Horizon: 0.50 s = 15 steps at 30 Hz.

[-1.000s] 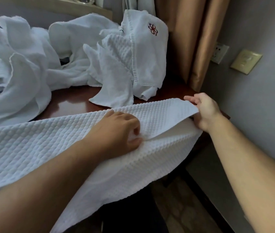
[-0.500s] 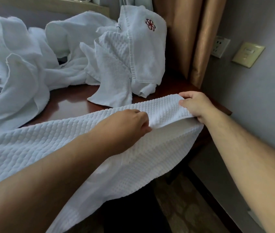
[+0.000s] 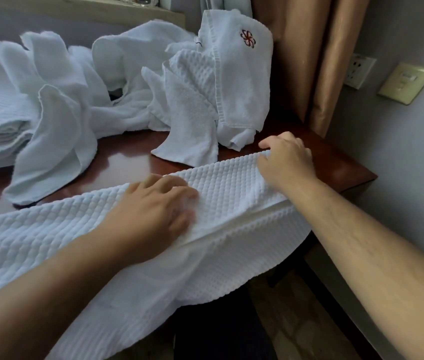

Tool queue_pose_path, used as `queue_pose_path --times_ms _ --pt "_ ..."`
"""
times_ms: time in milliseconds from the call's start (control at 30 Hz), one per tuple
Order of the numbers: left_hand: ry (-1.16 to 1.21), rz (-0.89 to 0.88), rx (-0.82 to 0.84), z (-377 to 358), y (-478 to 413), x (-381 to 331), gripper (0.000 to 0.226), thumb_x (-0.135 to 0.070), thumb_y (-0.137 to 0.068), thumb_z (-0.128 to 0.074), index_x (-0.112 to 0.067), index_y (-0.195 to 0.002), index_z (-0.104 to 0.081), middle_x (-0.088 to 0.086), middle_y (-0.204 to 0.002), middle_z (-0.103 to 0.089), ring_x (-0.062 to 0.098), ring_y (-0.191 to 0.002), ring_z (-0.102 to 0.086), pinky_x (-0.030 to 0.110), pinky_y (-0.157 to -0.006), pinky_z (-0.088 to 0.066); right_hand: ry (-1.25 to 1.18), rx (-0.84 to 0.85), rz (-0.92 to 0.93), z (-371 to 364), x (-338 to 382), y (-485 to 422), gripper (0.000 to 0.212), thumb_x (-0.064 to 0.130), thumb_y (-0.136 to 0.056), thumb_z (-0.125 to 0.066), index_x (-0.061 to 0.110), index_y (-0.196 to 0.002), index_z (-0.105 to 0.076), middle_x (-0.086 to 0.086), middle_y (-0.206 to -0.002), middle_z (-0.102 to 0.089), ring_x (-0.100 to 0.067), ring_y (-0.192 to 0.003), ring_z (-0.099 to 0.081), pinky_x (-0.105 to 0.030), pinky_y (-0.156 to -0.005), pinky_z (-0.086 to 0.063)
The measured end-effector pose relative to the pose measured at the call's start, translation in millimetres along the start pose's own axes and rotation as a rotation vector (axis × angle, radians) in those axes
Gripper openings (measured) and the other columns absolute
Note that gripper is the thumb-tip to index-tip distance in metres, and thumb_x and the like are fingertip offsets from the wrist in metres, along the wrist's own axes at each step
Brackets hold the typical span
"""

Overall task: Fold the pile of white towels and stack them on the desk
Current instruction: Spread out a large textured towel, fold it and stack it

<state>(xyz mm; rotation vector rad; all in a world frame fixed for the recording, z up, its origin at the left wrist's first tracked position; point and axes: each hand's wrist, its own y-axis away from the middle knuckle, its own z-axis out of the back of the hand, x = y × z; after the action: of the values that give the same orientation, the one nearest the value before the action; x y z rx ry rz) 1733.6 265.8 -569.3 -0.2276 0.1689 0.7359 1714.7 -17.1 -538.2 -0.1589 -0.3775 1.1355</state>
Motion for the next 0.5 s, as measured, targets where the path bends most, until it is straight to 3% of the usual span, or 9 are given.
queue_pose_path --times_ms 133,233,300,400,500 --pt "-0.133 0.133 0.07 15.4 44.1 31.0 0.079 -0.076 -0.084 -0.003 -0.048 -0.154 -0.024 -0.022 -0.163 -0.019 0.006 -0.15 -0.016 0.032 -0.119 -0.012 -0.105 0.193 0.204 -18.2 72.2 42.4 0.06 0.057 -0.098 -0.044 0.016 -0.141 -0.053 -0.007 -0.147 -0.049 -0.032 -0.136 -0.042 -0.047 -0.112 -0.031" --pt "-0.166 0.324 0.053 26.4 87.8 57.4 0.084 -0.08 -0.08 0.002 -0.049 -0.155 -0.018 -0.02 -0.166 -0.01 0.007 -0.153 -0.007 0.034 -0.121 -0.005 -0.059 0.388 0.25 -33.4 105.6 68.0 0.082 0.071 -0.095 -0.028 0.019 -0.159 -0.025 -0.008 -0.168 -0.015 -0.034 -0.154 -0.008 -0.049 -0.125 -0.007" --pt "-0.183 0.492 0.02 32.1 124.9 77.3 0.085 -0.082 -0.078 0.003 -0.05 -0.156 -0.015 -0.016 -0.167 -0.012 0.011 -0.153 -0.009 0.038 -0.123 -0.008 -0.025 0.447 0.243 -37.4 119.3 75.8 0.09 0.075 -0.092 -0.022 0.02 -0.162 -0.01 -0.011 -0.17 0.003 -0.033 -0.156 0.008 -0.05 -0.125 0.004" --pt "-0.216 0.696 0.013 39.3 174.1 101.5 0.088 -0.084 -0.078 0.006 -0.049 -0.157 -0.01 -0.01 -0.168 -0.013 0.017 -0.154 -0.011 0.043 -0.124 -0.009 -0.018 0.491 0.32 -38.8 144.8 86.5 0.096 0.078 -0.089 -0.018 0.018 -0.162 -0.002 -0.01 -0.169 0.011 -0.034 -0.155 0.014 -0.052 -0.125 0.006" --pt "-0.173 0.733 0.026 43.4 190.7 113.1 0.088 -0.083 -0.077 0.005 -0.048 -0.157 -0.007 -0.01 -0.169 -0.009 0.014 -0.155 -0.006 0.043 -0.125 -0.007 -0.024 0.526 0.495 -44.6 184.6 102.8 0.101 0.081 -0.084 -0.012 0.017 -0.162 0.001 -0.008 -0.17 0.011 -0.035 -0.154 0.017 -0.053 -0.124 0.007"
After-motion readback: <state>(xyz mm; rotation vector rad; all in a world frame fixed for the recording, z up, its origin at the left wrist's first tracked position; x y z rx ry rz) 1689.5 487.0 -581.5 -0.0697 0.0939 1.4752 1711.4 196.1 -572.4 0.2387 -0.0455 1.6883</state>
